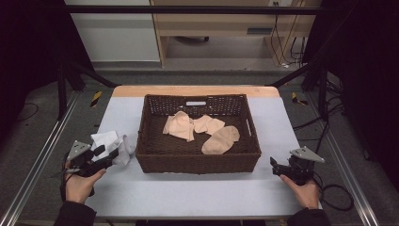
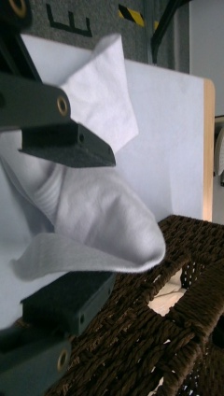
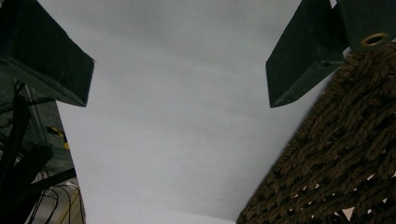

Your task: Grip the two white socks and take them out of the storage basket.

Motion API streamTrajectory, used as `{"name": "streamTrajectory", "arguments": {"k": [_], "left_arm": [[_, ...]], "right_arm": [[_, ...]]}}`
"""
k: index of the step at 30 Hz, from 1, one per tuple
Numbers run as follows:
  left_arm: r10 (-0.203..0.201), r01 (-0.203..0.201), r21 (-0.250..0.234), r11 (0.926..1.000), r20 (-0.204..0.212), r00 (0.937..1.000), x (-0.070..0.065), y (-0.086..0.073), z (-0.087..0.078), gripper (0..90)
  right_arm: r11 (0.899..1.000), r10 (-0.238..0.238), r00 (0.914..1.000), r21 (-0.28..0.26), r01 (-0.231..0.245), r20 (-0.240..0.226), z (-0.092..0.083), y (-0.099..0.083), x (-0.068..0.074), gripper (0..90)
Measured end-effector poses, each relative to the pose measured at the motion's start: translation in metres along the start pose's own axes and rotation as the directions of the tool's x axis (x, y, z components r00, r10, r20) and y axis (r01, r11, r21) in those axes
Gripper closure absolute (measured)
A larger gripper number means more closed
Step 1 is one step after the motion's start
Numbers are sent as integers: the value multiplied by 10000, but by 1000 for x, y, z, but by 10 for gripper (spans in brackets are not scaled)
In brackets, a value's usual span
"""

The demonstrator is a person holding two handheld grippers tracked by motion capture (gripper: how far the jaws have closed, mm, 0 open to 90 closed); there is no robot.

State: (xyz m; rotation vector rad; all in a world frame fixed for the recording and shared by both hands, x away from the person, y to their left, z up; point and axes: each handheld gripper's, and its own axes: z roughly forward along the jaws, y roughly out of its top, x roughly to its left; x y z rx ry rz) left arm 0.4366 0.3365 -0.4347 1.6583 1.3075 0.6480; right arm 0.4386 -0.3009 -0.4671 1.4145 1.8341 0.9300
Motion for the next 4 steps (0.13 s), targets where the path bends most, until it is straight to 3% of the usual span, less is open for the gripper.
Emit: {"name": "streamTrajectory", "arguments": {"k": [4], "left_arm": [[22,-21,172,9999,-40,10000,-1,-8,-9,306]], "right_arm": [[10000,36,10000,-25,-36,18,-1,0,0,80]]}}
